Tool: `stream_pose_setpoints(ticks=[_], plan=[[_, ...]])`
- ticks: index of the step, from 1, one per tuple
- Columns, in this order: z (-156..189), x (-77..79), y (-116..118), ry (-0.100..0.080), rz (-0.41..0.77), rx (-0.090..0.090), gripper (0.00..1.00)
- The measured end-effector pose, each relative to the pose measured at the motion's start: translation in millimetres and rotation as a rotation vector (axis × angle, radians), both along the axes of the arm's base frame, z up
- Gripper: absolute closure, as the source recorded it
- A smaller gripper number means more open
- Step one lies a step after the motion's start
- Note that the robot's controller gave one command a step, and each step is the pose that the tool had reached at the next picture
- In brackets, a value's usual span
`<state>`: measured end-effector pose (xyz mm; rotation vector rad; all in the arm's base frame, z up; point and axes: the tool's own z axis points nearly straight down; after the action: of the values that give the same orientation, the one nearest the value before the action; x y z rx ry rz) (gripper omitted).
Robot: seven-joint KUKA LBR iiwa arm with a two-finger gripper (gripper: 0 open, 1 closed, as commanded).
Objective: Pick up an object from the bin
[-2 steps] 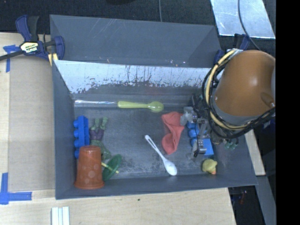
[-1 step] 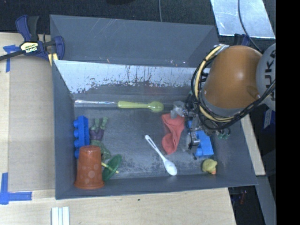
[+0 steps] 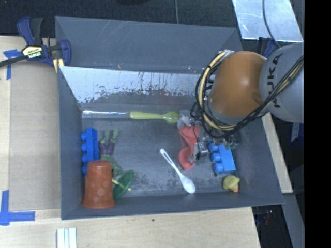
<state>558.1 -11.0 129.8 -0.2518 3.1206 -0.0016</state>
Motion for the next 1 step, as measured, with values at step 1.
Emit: stream_pose_setpoints(ticks=[1], plan=[[-29.7, 21.7, 33.4, -0.005, -0.176, 0.003, 0.0]])
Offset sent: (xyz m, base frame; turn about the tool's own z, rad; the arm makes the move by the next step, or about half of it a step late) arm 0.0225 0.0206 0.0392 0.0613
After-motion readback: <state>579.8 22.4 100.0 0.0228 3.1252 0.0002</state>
